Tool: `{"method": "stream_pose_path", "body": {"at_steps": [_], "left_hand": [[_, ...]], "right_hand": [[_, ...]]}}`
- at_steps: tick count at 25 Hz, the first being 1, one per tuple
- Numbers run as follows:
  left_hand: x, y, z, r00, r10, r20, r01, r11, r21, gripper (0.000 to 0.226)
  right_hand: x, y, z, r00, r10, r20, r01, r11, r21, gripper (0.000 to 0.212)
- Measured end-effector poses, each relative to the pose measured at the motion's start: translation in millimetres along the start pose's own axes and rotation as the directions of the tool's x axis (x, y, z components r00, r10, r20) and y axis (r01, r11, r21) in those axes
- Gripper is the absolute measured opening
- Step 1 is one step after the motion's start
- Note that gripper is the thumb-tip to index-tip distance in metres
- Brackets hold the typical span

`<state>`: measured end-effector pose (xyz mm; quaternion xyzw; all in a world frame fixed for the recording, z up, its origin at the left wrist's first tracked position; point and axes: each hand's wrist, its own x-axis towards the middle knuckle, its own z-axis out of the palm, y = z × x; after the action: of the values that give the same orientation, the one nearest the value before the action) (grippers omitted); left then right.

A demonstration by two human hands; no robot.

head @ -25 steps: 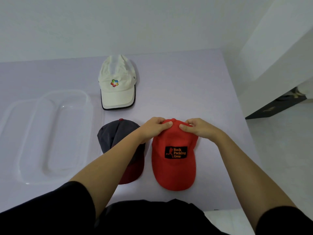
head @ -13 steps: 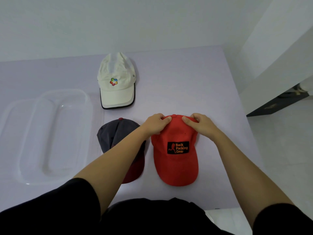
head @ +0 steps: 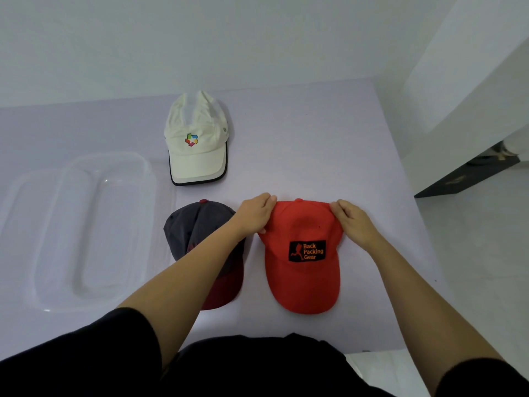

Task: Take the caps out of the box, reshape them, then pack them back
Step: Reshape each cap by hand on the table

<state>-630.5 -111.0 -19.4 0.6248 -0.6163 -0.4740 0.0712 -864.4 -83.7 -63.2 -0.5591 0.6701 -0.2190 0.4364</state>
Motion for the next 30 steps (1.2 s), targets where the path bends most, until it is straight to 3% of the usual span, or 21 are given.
{"method": "stream_pose_path", "body": {"at_steps": [2,4,6,8,10,12,14,18,24,27,30], "left_hand": [[0,-1,-2,0.999,-0.013,0.039,0.018,0.991,-0.135,0.041],[-3,0,-4,0.976,-0.027,0.217,0.097,0.943,-0.318,0.036],[-6,1,-3,0.912,-0.018,0.409,0.185,0.909,-0.373,0.032],[-9,1,-2,0.868,-0.001,0.497,0.253,0.862,-0.439,0.028],[-12,5,-5,0.862,0.016,0.507,0.289,0.806,-0.516,0.023],[-17,12,-13,0.875,0.034,0.483,0.266,0.800,-0.537,0.022],[-21,19,-22,0.881,0.060,0.470,0.216,0.833,-0.510,0.026],[-42,31,-34,0.841,0.074,0.536,0.177,0.898,-0.402,0.031],[-76,35,-43,0.772,0.069,0.632,0.272,0.863,-0.427,0.028],[-71,39,-45,0.792,0.050,0.608,0.211,0.913,-0.349,0.031],[-57,34,-44,0.826,0.016,0.564,0.143,0.961,-0.238,0.036]], "right_hand": [[2,-1,-5,1.000,-0.002,-0.007,0.002,1.000,0.025,0.038],[0,-4,-3,1.000,-0.006,0.022,0.004,0.998,0.069,0.040],[-4,-8,0,0.997,-0.011,0.076,0.003,0.995,0.096,0.046],[-12,-15,-4,0.992,-0.017,0.122,0.006,0.996,0.091,0.056],[-21,-28,-14,0.975,-0.041,0.219,0.003,0.985,0.174,0.058],[-27,-41,-21,0.904,-0.066,0.423,-0.073,0.950,0.304,0.041],[-33,-55,-25,0.815,-0.064,0.576,-0.121,0.953,0.277,0.055],[-52,-74,-32,0.751,-0.062,0.657,-0.155,0.951,0.268,0.058],[-82,-86,-38,0.665,-0.120,0.737,-0.189,0.928,0.321,0.053],[-82,-87,-41,0.692,-0.145,0.707,-0.173,0.918,0.357,0.050],[-73,-78,-38,0.859,-0.122,0.498,-0.045,0.950,0.310,0.011]]}}
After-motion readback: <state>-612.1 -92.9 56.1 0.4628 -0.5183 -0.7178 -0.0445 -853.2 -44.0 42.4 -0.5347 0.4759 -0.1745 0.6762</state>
